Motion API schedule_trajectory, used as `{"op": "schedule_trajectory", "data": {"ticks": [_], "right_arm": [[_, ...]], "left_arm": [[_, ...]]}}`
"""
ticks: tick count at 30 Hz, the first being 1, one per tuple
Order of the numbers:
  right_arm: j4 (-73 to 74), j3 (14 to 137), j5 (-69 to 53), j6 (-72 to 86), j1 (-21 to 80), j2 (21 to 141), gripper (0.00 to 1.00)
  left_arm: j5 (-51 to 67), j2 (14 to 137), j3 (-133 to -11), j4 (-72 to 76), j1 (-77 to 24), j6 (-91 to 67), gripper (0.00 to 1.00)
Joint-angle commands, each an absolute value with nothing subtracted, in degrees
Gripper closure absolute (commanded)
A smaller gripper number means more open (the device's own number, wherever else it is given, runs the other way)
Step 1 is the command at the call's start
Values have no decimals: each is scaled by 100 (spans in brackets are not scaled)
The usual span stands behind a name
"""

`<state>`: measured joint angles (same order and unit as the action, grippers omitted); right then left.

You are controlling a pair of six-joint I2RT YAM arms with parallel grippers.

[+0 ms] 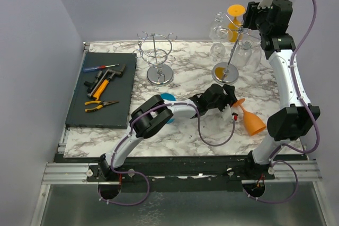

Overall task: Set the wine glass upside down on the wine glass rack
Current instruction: Move the wine rack to the center of the board.

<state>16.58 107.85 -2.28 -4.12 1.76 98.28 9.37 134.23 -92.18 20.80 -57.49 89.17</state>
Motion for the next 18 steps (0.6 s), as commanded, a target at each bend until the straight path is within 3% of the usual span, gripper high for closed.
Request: {"op": "schedule_trajectory", "data": {"ticks": [1, 4, 18], "right_arm": [[1847, 11038, -189, -331, 124, 9590, 41], [1993, 11094, -287, -126, 124, 9415, 32], [2999, 9800, -833, 951, 263, 7547, 20]], "left_arm": [[811, 13340, -9462, 2023, -5730, 8866, 31], [811, 13134, -9337, 2004, -5733, 8987, 31], [750, 10660, -7473, 1911, -6279, 9126, 30]]}}
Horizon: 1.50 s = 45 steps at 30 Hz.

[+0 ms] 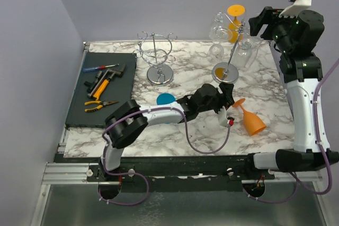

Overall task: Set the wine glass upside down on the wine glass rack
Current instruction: Move the wine rack to the center of the board, then pick up the wine glass at the center of the board.

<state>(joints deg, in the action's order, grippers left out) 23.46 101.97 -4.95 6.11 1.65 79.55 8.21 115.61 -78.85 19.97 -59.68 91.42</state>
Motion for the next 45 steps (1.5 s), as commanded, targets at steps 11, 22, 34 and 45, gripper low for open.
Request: {"op": "schedule_trajectory", "data": {"ticks": [11, 22, 34, 45], "right_arm": [[4348, 8084, 506, 1638, 2126, 6300, 18], [4656, 5958, 1120, 2602, 2399, 6817, 0], [4527, 5827, 2480, 3195, 2400, 8251, 0], [3996, 5466, 3451, 4029, 2382, 8426, 3]], "left_arm": [[44, 6530, -5758, 295, -6539, 6941, 29], [-519, 4668, -4980, 430, -6526, 5667, 12], [-307, 4500, -5029, 391, -6530, 4995, 13], [-105, 4208, -4612, 148, -6528, 5124, 12]]}}
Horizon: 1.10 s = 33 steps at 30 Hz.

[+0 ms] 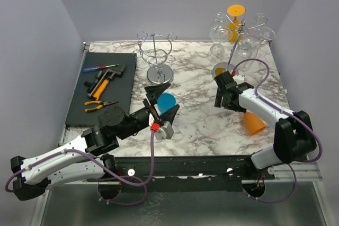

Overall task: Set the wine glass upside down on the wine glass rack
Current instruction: Pick up the wine glass at the center of the board.

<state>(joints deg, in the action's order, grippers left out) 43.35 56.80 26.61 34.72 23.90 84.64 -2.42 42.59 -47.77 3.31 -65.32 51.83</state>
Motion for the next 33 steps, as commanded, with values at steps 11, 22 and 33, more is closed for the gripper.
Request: {"op": "schedule_trajectory", "data": {"ticks": [11, 22, 33], "right_arm": [[3058, 5210, 4130, 4594, 2376, 8674, 37], [2553, 4771, 4444, 4967, 2378, 8849, 46], [2451, 4794, 4685, 5018, 2388, 8981, 51]], "left_arm": [[-9, 4277, -4474, 92, -6530, 5181, 13], [210, 4379, -4421, 88, -6529, 5292, 13], [224, 4331, -4421, 22, -6530, 5311, 13]]}}
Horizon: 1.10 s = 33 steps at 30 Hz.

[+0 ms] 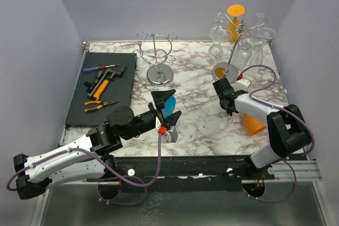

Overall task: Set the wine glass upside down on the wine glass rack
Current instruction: Pick up the wine glass at the center of the board.

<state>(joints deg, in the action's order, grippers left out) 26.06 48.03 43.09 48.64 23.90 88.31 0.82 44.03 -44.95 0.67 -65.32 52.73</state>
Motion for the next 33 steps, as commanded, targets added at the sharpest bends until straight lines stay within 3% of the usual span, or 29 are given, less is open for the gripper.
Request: {"op": "schedule_trajectory", "data": {"ticks": [1, 5, 16, 22, 28, 33], "right_arm": [[2439, 4800, 4700, 5017, 2390, 9004, 51], [2420, 4814, 4787, 5011, 2381, 9087, 53], [2495, 4730, 4537, 5029, 2395, 8707, 99], [2513, 4551, 3905, 5036, 2724, 7997, 100], [2800, 4857, 3117, 5149, 3722, 7362, 100], [2040, 5110, 1134, 4370, 4022, 6404, 100]], "left_arm": [[231, 4325, -4413, 18, -6530, 5325, 13], [253, 4307, -4395, 9, -6530, 5368, 13], [437, 4201, -4209, 9, -6530, 5696, 15], [462, 4241, -4267, 9, -6528, 5713, 15], [434, 4226, -4347, 18, -6530, 5876, 15], [-209, 4296, -4900, 329, -6517, 5422, 10]]}}
